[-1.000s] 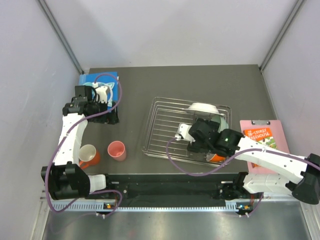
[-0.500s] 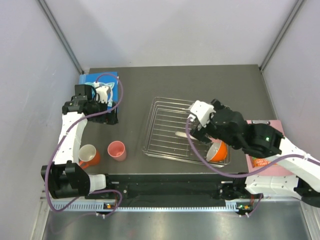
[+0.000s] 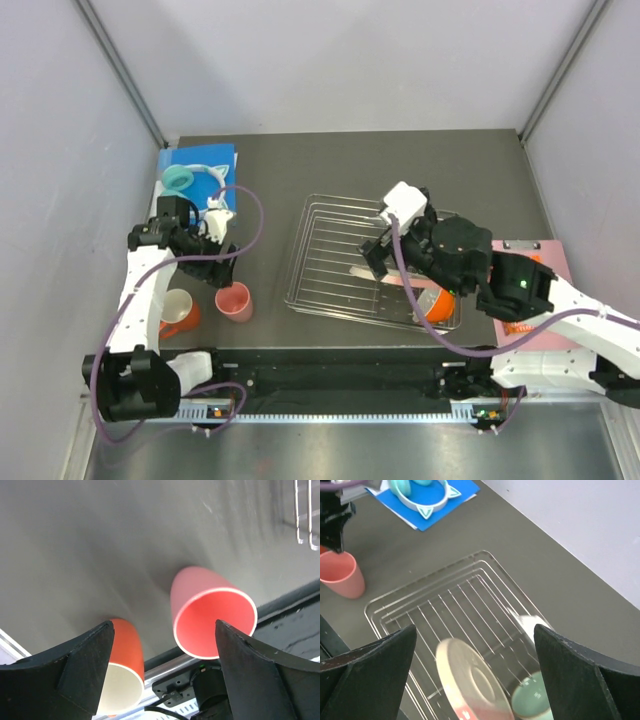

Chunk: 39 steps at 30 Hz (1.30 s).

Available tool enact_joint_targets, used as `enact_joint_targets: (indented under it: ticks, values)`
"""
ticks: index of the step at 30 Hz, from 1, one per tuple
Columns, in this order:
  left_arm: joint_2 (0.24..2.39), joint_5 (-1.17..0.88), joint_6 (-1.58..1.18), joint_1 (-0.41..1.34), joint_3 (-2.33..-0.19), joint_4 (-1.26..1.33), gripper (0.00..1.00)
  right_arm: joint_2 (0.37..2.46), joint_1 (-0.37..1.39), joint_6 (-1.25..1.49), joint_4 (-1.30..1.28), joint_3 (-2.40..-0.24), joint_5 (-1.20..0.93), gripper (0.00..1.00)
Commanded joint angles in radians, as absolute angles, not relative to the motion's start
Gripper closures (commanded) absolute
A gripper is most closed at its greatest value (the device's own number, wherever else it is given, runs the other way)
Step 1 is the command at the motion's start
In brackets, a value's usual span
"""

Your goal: Load the mixed dishes into the dish rack

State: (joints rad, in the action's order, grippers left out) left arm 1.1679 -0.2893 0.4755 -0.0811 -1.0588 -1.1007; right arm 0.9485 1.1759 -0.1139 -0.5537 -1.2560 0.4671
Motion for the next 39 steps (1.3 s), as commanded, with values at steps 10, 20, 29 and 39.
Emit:
enact_joint_targets:
  ticks: [10, 20, 29, 39]
  values:
    - [1.134, -0.284, 0.537, -0.003, -0.928, -1.069, 0.19, 0.991, 1.218, -0.006, -0.368, -1.131, 0.546, 0.01]
    - [1.221, -0.186, 0.523, 0.055, -0.888, -0.876, 0.51, 1.103, 1.229, 0.19, -0.471, -1.269, 0.715, 0.0]
    - [1.252, -0.192, 0.499, 0.058, -0.989, -0.887, 1.0, 0.891, 1.154, 0.296, -0.21, -1.071, 0.568, 0.0]
    - [1.172, -0.47, 0.316, 0.055, -1.592, -1.006, 1.0, 0.925, 0.987, 0.592, 0.067, -1.043, -0.033, 0.0]
